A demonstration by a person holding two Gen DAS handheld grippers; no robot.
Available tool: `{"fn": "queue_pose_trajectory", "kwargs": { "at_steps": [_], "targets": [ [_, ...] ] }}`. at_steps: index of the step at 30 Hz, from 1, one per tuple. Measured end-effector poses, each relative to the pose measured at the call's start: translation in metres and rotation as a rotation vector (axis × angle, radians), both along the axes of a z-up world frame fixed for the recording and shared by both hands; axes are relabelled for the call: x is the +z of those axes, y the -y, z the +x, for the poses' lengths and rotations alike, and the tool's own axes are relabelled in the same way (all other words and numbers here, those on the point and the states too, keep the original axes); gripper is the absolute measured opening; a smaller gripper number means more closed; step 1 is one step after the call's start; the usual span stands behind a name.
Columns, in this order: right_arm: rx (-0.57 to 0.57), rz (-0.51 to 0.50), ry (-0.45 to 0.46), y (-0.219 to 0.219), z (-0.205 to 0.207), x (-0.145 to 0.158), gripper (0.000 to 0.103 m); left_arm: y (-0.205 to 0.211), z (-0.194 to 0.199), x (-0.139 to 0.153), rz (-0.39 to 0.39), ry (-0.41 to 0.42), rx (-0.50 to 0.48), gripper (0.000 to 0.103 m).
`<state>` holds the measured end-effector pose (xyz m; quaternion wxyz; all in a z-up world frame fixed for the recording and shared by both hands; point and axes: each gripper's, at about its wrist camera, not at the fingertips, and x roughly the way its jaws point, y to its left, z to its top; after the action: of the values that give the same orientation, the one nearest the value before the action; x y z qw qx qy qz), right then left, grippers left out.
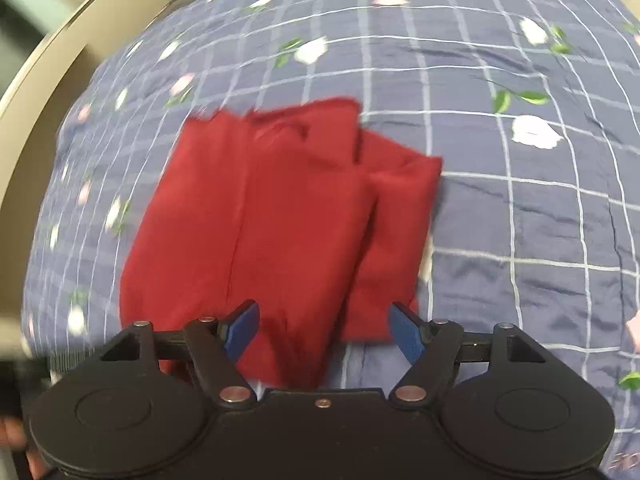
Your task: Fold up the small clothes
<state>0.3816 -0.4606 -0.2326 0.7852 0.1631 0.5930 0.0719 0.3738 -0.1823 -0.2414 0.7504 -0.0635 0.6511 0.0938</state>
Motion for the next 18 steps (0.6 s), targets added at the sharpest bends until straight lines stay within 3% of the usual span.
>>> {"fn": "queue_pose_trajectory", "kwargs": {
  "at_steps": [2, 5, 7, 8, 15, 18],
  "targets": [
    [-0.057, 0.013, -0.011, 0.002, 0.015, -0.006, 0.069, 0.005, -0.002, -0.001, -0.001, -0.002, -0.019, 0.101],
    [-0.09, 0.03, -0.035, 0.001, 0.035, -0.015, 0.051, 0.013, -0.004, -0.003, 0.008, -0.009, -0.048, 0.101],
    [-0.081, 0.023, -0.042, -0.001, 0.046, -0.017, 0.015, 0.016, -0.006, -0.005, 0.007, -0.016, -0.059, 0.101],
    [-0.067, 0.011, -0.041, -0.001, 0.05, -0.017, 0.009, 0.017, -0.007, -0.004, 0.007, -0.018, -0.064, 0.101],
    [0.053, -0.089, 0.111, 0.006, 0.062, 0.018, 0.005, 0.021, -0.01, 0.007, -0.019, 0.008, -0.078, 0.101],
    [0.039, -0.127, 0.116, 0.018, 0.066, 0.023, 0.005, 0.021, -0.01, 0.017, -0.068, 0.061, -0.07, 0.101]
  ]
}}
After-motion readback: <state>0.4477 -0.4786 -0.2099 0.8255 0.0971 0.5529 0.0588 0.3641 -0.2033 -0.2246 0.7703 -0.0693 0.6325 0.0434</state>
